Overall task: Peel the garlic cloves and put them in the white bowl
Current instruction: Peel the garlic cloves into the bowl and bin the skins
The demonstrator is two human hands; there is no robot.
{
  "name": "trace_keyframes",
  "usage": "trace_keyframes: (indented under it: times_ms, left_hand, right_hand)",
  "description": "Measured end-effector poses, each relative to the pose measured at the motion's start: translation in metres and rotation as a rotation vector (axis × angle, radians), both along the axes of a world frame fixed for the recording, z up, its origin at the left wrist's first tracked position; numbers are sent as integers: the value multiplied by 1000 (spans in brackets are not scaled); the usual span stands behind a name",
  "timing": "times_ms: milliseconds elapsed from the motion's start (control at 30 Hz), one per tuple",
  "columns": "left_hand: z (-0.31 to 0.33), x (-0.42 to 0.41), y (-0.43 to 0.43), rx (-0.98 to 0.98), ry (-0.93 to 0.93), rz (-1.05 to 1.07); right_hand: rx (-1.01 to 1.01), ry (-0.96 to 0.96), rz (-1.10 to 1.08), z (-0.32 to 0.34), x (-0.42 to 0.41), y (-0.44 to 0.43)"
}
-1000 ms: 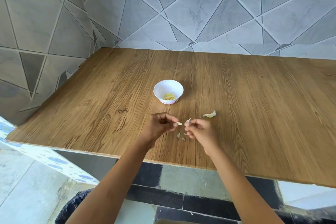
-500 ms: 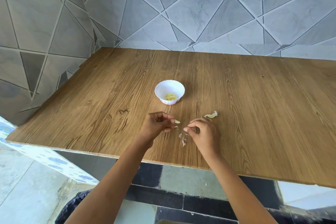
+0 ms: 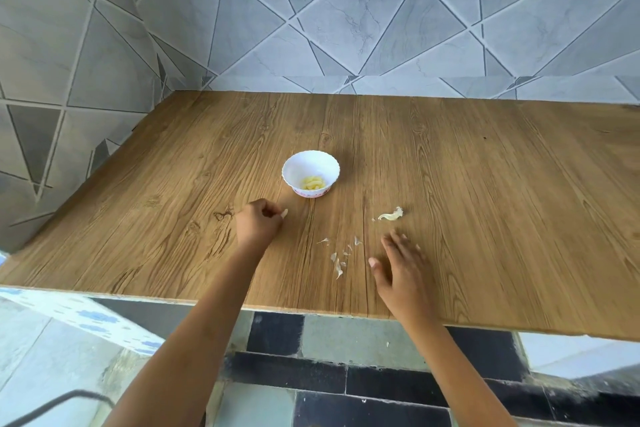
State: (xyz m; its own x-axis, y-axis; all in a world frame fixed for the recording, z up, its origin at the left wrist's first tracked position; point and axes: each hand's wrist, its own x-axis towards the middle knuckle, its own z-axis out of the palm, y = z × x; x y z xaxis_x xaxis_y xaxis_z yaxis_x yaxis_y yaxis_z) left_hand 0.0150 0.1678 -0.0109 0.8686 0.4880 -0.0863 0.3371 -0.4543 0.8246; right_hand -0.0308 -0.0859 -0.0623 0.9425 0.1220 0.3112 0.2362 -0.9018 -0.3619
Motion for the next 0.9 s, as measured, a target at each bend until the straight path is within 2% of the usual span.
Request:
trace_keyframes:
  times_ms: [100,167,267,400,567,700,900]
  left_hand:
    - [4,-9,-12,286,-86,-91]
    - [5,-15,-27,383,-126,-243]
    - [0,-16,-53,511,-69,-512]
    - [-7,-21,-76,635,19,-573]
    - [-4,-33,-87,619,0,-736]
    - [12,-15,-92,525,-53,-710]
    - [21,-10,-91,536,-9,-890]
  right_hand:
    - [13,21,-11,-1,-1,1]
    - [17,11,-17,-1,-1,1]
    - [11,-5,-19,0,-1,2]
    - [4,-5,-21,1,-2,2]
    - [-14,-29,-28,4,-2,2]
    - [-10,-35,-28,3,-2,2]
    - [38,-40,-15,4,-3,2]
